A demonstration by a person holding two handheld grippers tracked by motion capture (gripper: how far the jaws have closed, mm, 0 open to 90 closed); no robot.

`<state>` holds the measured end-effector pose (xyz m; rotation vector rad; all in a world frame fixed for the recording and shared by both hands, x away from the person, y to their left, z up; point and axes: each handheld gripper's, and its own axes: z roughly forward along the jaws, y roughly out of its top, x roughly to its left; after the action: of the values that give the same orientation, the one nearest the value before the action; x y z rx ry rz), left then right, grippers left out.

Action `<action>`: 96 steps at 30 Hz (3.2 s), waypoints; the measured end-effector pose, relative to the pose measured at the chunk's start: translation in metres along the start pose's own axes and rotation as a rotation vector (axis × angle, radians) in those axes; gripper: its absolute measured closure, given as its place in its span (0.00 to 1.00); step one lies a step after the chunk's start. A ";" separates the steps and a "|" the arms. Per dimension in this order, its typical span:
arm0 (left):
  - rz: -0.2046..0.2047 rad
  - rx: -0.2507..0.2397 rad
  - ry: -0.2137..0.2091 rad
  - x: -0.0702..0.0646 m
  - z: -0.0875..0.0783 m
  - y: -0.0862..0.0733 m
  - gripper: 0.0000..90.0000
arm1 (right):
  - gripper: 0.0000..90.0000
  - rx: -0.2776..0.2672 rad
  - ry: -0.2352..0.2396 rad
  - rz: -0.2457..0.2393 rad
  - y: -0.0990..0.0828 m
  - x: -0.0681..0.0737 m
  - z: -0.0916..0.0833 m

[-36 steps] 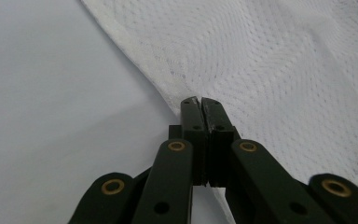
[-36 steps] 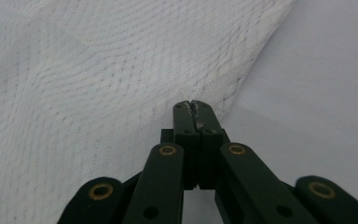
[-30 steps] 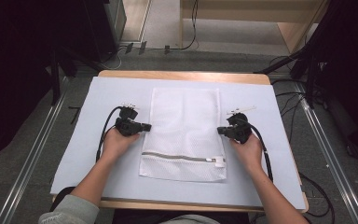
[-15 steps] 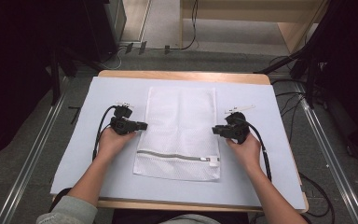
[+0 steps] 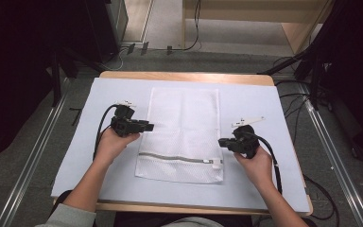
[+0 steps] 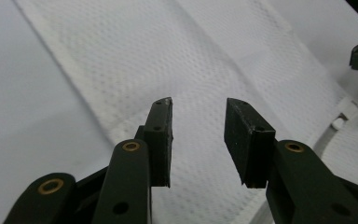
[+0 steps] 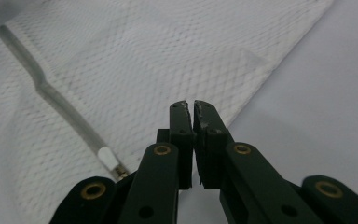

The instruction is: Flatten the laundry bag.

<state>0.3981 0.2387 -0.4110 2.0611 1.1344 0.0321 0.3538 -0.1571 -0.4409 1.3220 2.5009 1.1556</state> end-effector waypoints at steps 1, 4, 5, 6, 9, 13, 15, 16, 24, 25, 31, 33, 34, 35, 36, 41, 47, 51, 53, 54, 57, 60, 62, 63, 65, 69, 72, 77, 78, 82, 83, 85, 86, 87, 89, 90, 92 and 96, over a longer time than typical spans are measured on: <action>0.002 0.000 -0.017 -0.008 0.002 0.002 0.69 | 1.00 0.012 0.003 -0.002 -0.005 0.005 -0.002; 0.016 0.010 -0.036 -0.015 0.005 0.004 0.69 | 1.00 0.024 0.008 -0.011 -0.010 0.008 -0.003; 0.025 0.016 -0.042 -0.018 0.007 0.005 0.69 | 1.00 0.027 0.009 -0.012 -0.012 0.009 -0.003; 0.031 0.020 -0.043 -0.021 0.009 0.006 0.69 | 1.00 0.034 0.012 -0.012 -0.014 0.009 -0.004; 0.034 0.033 -0.074 -0.031 0.020 0.010 0.69 | 1.00 0.047 0.004 -0.019 -0.020 0.012 -0.002; 0.058 0.054 -0.096 -0.039 0.028 0.013 0.69 | 1.00 0.063 0.009 -0.019 -0.024 0.016 0.000; 0.062 0.057 -0.106 -0.042 0.031 0.014 0.69 | 1.00 0.071 0.002 -0.024 -0.026 0.018 0.000; 0.062 0.057 -0.106 -0.042 0.031 0.014 0.69 | 1.00 0.071 0.002 -0.024 -0.026 0.018 0.000; 0.117 0.087 -0.127 -0.058 0.044 0.015 0.69 | 0.96 0.057 -0.026 -0.002 -0.033 0.014 -0.004; 0.118 0.090 -0.133 -0.060 0.045 0.014 0.69 | 0.96 0.051 -0.021 0.009 -0.033 0.014 -0.004; 0.146 0.109 -0.148 -0.072 0.054 0.010 0.70 | 1.00 0.063 0.003 -0.003 -0.033 0.020 0.000; 0.146 0.117 -0.158 -0.076 0.057 0.008 0.70 | 1.00 0.078 0.006 -0.011 -0.034 0.021 0.003; 0.153 0.119 -0.163 -0.078 0.059 0.008 0.70 | 1.00 0.085 0.001 -0.014 -0.034 0.022 0.004; 0.153 0.122 -0.166 -0.080 0.060 0.007 0.70 | 1.00 0.086 -0.005 -0.018 -0.034 0.023 0.004; 0.157 0.124 -0.170 -0.081 0.061 0.006 0.70 | 1.00 0.089 -0.013 -0.021 -0.034 0.023 0.005; 0.165 0.125 -0.186 -0.088 0.065 0.005 0.70 | 1.00 0.096 -0.027 -0.055 -0.036 0.023 0.008; 0.189 0.139 -0.203 -0.097 0.072 0.003 0.71 | 1.00 0.088 -0.055 -0.118 -0.038 0.029 0.010; 0.203 0.145 -0.209 -0.104 0.077 0.003 0.71 | 1.00 0.084 -0.027 -0.098 -0.038 0.025 0.010; 0.207 0.148 -0.220 -0.107 0.080 0.002 0.71 | 1.00 0.076 -0.033 -0.070 -0.039 0.025 0.010; 0.207 0.148 -0.220 -0.107 0.080 0.002 0.72 | 1.00 0.076 -0.033 -0.070 -0.039 0.025 0.010; 0.223 0.165 -0.229 -0.115 0.087 0.000 0.72 | 1.00 0.080 -0.092 -0.135 -0.039 0.034 0.011; 0.233 0.175 -0.232 -0.118 0.090 -0.001 0.72 | 1.00 0.088 -0.080 -0.118 -0.037 0.035 0.010; 0.243 0.180 -0.238 -0.122 0.093 -0.002 0.72 | 1.00 0.085 -0.071 -0.113 -0.036 0.036 0.009; 0.242 0.182 -0.239 -0.123 0.094 -0.002 0.72 | 1.00 0.092 -0.059 -0.113 -0.037 0.036 0.010; 0.242 0.189 -0.241 -0.124 0.097 -0.003 0.73 | 1.00 0.088 -0.049 -0.108 -0.038 0.035 0.011; 0.242 0.199 -0.249 -0.126 0.103 -0.005 0.73 | 1.00 0.074 -0.038 -0.135 -0.040 0.035 0.011; 0.244 0.207 -0.256 -0.128 0.107 -0.007 0.74 | 1.00 0.067 -0.024 -0.128 -0.041 0.032 0.011; 0.253 0.235 -0.253 -0.133 0.117 -0.012 0.77 | 1.00 0.052 -0.011 -0.144 -0.043 0.031 0.011; 0.253 0.235 -0.253 -0.133 0.117 -0.012 0.78 | 1.00 0.052 -0.011 -0.144 -0.043 0.031 0.011; 0.254 0.225 -0.258 -0.135 0.122 -0.013 0.80 | 1.00 0.044 -0.011 -0.150 -0.044 0.031 0.011; 0.254 0.225 -0.258 -0.135 0.122 -0.013 0.82 | 1.00 0.043 -0.012 -0.153 -0.044 0.031 0.011; 0.239 0.232 -0.274 -0.136 0.122 -0.014 0.83 | 1.00 0.043 -0.013 -0.154 -0.044 0.031 0.011; 0.235 0.235 -0.280 -0.137 0.123 -0.014 0.84 | 1.00 0.046 -0.018 -0.156 -0.044 0.032 0.011; 0.235 0.235 -0.280 -0.137 0.123 -0.014 0.84 | 1.00 0.046 -0.018 -0.156 -0.044 0.032 0.011; 0.226 0.234 -0.285 -0.137 0.124 -0.014 0.85 | 1.00 0.045 -0.020 -0.156 -0.044 0.032 0.011; 0.227 0.241 -0.285 -0.137 0.125 -0.014 0.86 | 1.00 0.044 -0.019 -0.155 -0.044 0.032 0.011; 0.226 0.244 -0.287 -0.136 0.125 -0.014 0.89 | 1.00 0.043 -0.019 -0.155 -0.044 0.032 0.011; 0.215 0.245 -0.294 -0.138 0.128 -0.014 0.89 | 1.00 0.039 -0.025 -0.166 -0.044 0.032 0.011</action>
<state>0.3518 0.0640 -0.4656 2.3044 0.7645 -0.3087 0.3084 -0.1419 -0.4695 1.1040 2.5708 1.0541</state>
